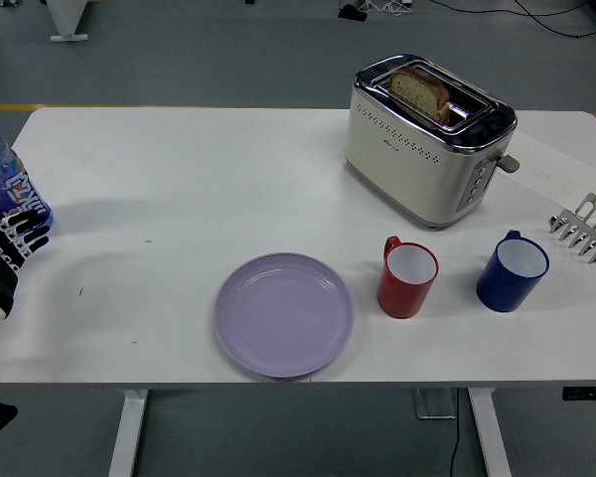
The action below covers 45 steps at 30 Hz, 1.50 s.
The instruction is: Push plate across desktop
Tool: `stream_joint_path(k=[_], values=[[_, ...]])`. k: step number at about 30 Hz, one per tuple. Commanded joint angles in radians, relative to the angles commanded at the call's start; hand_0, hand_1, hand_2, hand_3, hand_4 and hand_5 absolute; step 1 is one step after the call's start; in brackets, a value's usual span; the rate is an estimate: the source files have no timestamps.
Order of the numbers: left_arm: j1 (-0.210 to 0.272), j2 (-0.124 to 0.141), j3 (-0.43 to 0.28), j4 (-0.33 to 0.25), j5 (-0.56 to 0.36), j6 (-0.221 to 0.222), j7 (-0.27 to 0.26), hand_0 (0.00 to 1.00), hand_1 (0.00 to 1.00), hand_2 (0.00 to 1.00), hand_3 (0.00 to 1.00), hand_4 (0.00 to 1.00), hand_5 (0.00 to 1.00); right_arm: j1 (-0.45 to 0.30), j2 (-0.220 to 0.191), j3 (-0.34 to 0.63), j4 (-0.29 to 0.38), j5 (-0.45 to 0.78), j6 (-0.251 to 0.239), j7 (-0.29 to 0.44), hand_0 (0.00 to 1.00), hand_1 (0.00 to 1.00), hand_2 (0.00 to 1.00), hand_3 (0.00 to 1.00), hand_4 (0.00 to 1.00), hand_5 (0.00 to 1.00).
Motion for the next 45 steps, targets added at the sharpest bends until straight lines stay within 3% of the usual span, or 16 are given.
stream_joint_path(k=[4,8,13,20,45], values=[[0.002,0.001,0.002,-0.022,-0.002,0.003,0.057,0.774,0.738,0.712,0.626,0.524,0.998,-0.001,-0.001,0.000,0.000,-0.001,-0.001,0.000,0.549,0.461,0.567,0.580,0.310,0.450],[0.004,0.000,0.004,-0.045,-0.078,-0.016,0.094,0.773,0.737,0.710,0.629,0.541,0.998,-0.003,-0.002,-0.002,0.000,-0.001,0.000,0.001,0.549,0.461,0.567,0.580,0.309,0.451],[0.002,0.005,-0.001,-0.061,-0.183,-0.039,0.117,0.769,0.738,0.711,0.634,0.546,0.998,-0.003,-0.003,-0.008,-0.001,0.008,0.002,0.005,0.549,0.461,0.565,0.579,0.309,0.450],[-0.002,0.009,-0.014,-0.068,-0.248,-0.054,0.149,0.768,0.738,0.711,0.636,0.549,0.998,-0.001,-0.006,-0.013,-0.003,0.016,0.003,0.009,0.549,0.460,0.565,0.579,0.308,0.449],[-0.011,0.006,-0.022,-0.055,-0.267,-0.064,0.153,0.764,0.742,0.712,0.640,0.556,0.998,0.005,-0.009,-0.010,-0.004,0.014,0.002,0.009,0.549,0.460,0.565,0.579,0.307,0.449]])
